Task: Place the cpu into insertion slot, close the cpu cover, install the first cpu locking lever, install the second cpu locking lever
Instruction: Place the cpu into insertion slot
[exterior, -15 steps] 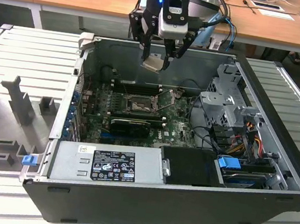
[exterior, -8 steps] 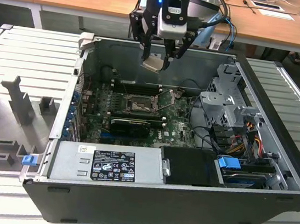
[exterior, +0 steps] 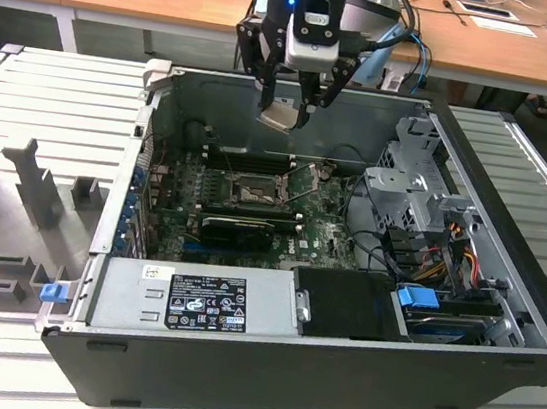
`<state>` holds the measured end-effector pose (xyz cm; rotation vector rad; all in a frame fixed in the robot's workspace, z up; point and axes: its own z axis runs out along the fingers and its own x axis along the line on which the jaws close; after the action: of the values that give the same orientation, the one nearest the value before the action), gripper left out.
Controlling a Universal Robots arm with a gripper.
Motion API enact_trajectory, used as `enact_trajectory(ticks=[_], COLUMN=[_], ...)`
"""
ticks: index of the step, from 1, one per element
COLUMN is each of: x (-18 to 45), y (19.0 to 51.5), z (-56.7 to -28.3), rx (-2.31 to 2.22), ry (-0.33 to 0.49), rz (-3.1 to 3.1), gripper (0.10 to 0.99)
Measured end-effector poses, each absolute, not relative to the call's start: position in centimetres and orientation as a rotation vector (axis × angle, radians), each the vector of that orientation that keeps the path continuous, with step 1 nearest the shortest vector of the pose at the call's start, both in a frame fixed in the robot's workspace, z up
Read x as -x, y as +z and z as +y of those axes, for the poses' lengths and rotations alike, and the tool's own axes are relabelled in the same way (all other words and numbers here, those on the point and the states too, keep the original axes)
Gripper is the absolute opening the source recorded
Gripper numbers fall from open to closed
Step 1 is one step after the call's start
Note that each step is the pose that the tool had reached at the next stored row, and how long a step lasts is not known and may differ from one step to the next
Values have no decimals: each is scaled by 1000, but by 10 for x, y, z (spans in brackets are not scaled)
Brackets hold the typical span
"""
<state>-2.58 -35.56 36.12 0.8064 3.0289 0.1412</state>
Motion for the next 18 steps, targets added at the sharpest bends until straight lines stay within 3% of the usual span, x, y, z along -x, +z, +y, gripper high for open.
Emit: enact_trajectory(ticks=[18], x=[26], y=[361], z=[-356], rx=[-1141], ry=[139], rz=[2908], gripper=[529])
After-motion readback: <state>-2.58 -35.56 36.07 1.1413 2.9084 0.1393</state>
